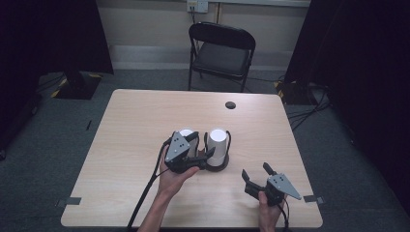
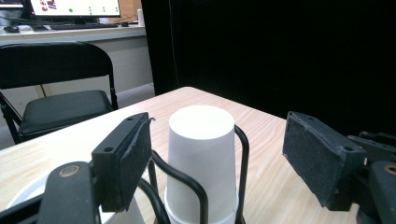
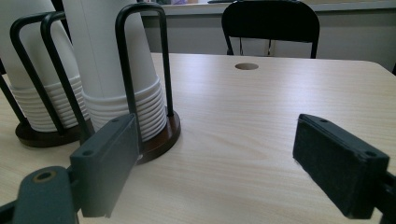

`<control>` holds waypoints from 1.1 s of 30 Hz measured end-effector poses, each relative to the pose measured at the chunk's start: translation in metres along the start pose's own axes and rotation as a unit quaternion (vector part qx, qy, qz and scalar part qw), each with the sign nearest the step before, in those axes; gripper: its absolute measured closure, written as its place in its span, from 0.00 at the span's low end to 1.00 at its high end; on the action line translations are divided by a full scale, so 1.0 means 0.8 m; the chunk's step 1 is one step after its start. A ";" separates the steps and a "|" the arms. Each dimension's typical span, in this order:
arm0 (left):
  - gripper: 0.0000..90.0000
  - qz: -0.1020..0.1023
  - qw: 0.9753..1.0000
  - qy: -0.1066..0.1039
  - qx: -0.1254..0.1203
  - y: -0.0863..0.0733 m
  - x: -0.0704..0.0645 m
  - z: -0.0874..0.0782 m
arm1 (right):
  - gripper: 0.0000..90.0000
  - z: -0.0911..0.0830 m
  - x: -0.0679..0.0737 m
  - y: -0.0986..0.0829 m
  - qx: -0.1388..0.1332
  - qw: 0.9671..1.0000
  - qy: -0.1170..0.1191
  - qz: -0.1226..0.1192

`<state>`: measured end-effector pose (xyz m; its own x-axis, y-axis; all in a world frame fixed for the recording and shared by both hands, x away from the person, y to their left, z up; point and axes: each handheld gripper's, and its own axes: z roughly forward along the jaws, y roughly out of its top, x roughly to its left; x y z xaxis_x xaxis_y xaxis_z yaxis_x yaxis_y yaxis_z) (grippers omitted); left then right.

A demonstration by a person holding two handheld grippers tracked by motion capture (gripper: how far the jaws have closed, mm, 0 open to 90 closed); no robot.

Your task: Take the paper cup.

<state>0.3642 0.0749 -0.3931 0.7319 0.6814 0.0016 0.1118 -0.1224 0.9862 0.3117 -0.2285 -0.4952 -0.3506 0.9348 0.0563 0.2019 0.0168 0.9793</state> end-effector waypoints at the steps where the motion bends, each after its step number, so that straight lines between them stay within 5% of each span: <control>1: 0.27 0.001 1.000 0.001 -0.001 0.002 0.001 0.002 | 0.15 0.000 0.000 0.000 0.000 1.000 0.000 0.000; 16: 0.28 -0.002 1.000 -0.019 0.019 0.024 0.006 0.045 | 0.15 0.000 -0.001 0.000 -0.002 1.000 0.001 0.002; 24: 0.27 -0.020 0.999 -0.020 0.037 0.013 0.014 0.064 | 0.16 0.000 0.000 0.000 -0.001 1.000 0.001 0.001; 33: 0.28 -0.004 0.998 -0.014 0.063 0.009 0.011 0.088 | 0.16 0.000 0.000 0.000 -0.001 1.000 0.001 0.002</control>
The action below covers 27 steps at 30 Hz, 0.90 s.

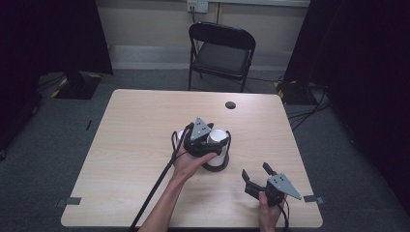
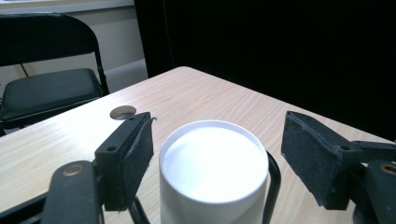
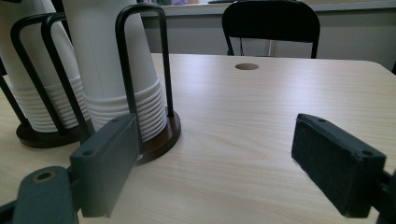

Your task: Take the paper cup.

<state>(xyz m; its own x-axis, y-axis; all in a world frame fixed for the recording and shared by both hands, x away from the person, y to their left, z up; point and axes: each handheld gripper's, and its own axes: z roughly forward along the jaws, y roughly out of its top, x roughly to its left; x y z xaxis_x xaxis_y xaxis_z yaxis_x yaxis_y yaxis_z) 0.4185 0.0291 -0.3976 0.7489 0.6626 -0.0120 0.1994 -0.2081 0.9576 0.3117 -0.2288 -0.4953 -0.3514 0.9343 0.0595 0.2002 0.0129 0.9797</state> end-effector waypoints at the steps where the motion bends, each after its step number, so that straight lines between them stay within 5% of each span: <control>1: 0.28 0.004 1.000 0.004 0.003 0.000 0.001 0.002 | 0.16 0.000 0.000 0.000 -0.001 1.000 0.000 0.000; 10: 0.32 0.003 1.000 0.001 0.012 -0.006 0.002 0.013 | 0.16 0.000 -0.001 0.000 -0.002 1.000 0.002 0.002; 20: 0.39 0.028 0.999 0.013 0.020 -0.007 -0.003 0.015 | 0.16 0.000 -0.001 0.000 -0.001 1.000 0.001 0.003; 27: 0.40 0.017 1.000 0.010 0.020 -0.006 -0.001 0.014 | 0.16 0.000 0.000 0.000 0.000 1.000 0.003 -0.003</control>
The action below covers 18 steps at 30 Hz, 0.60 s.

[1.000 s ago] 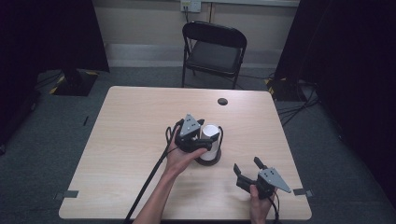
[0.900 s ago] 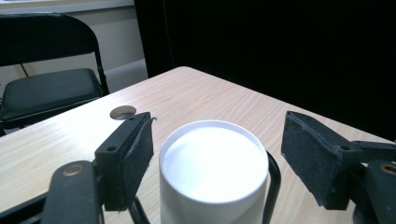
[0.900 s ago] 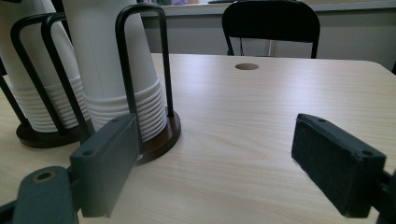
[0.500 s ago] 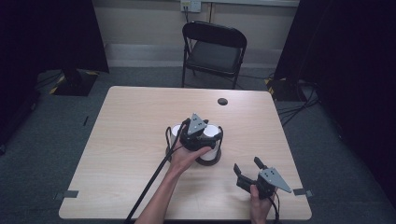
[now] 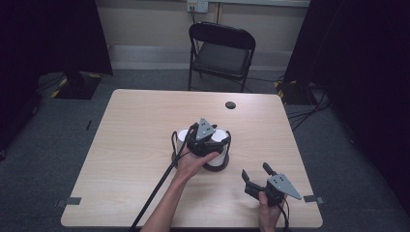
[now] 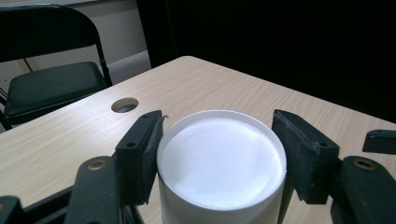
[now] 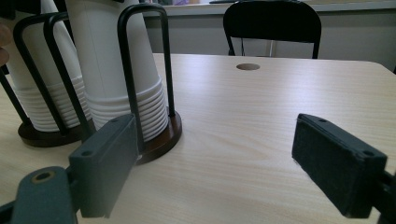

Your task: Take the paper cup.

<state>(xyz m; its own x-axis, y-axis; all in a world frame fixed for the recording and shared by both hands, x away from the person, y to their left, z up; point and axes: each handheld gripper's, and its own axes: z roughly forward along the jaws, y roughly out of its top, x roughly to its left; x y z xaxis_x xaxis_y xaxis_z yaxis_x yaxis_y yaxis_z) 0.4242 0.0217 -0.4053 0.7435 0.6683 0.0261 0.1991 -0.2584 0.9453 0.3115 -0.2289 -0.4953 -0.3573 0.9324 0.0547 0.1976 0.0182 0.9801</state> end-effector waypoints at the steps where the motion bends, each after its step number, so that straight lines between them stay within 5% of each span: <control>1: 0.40 -0.003 1.000 -0.001 -0.001 0.000 0.001 0.000 | 0.16 0.000 0.000 0.000 0.000 1.000 0.000 0.001; 18: 0.40 -0.016 0.999 0.012 -0.036 0.011 -0.001 -0.014 | 0.15 0.000 0.000 0.000 0.000 1.000 -0.002 0.005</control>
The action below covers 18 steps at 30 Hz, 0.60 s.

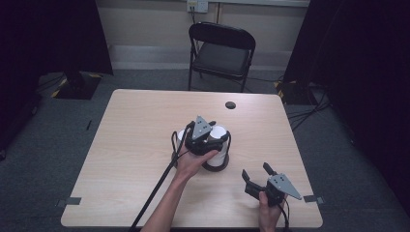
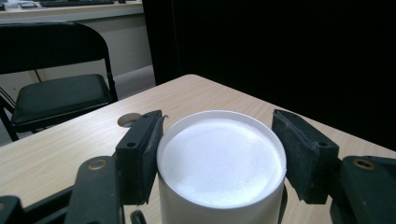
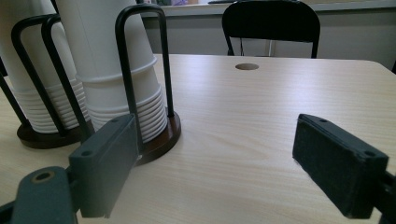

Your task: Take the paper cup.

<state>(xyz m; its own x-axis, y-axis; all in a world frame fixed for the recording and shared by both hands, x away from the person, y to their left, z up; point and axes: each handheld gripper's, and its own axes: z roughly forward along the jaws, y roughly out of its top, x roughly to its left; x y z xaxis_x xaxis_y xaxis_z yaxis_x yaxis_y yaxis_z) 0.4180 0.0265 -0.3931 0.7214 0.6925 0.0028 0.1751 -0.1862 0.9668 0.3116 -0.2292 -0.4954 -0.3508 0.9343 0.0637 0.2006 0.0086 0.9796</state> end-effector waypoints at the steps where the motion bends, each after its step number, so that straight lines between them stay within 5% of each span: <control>1: 0.40 -0.004 1.000 -0.002 -0.002 0.001 0.000 -0.001 | 0.15 0.000 0.000 0.000 0.000 1.000 0.000 0.000; 18: 0.40 -0.025 0.999 0.004 -0.030 0.012 0.005 -0.015 | 0.16 0.000 0.000 0.000 0.002 1.000 0.002 0.001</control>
<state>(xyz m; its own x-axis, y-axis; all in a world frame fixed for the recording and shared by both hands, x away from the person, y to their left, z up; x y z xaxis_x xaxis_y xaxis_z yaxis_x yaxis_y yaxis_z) 0.4140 0.0359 -0.3806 0.7071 0.7057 -0.0434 0.1700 -0.1101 0.9793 0.3119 -0.2293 -0.4953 -0.3535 0.9330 0.0670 0.2044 0.0072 0.9789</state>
